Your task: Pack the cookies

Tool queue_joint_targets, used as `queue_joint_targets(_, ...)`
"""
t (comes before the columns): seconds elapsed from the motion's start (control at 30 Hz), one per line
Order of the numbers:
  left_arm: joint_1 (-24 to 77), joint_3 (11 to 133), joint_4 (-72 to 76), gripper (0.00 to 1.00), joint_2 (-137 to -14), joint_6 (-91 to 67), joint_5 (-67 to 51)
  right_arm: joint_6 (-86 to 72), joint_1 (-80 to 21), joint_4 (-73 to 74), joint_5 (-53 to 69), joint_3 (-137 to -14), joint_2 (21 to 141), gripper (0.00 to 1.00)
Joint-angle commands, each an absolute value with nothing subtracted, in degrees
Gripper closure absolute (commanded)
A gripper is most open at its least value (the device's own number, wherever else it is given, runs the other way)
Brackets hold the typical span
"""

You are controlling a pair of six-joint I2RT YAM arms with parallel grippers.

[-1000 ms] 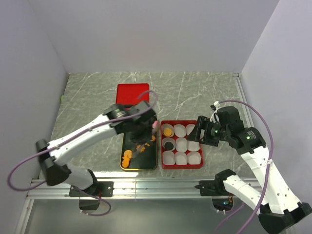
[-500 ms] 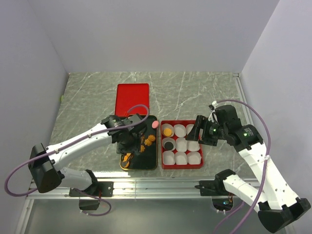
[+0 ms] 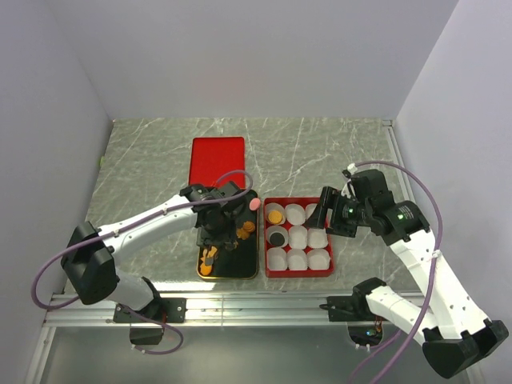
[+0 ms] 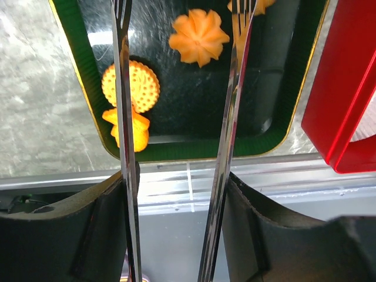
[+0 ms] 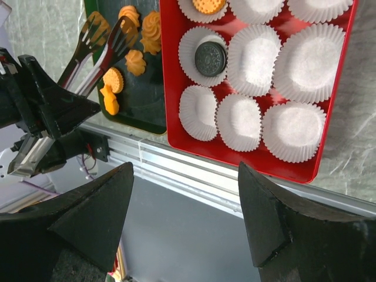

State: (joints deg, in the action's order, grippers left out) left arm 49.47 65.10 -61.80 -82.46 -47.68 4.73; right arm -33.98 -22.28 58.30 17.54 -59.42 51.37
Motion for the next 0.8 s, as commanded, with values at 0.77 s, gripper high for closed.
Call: queue_joint_targets(0.77, 45.44, 68.64, -59.94, 0.59, -87.1, -42.1, 2.37, -30.24, -22.5, 58.54, 13.54, -65.04, 54.49, 0.22)
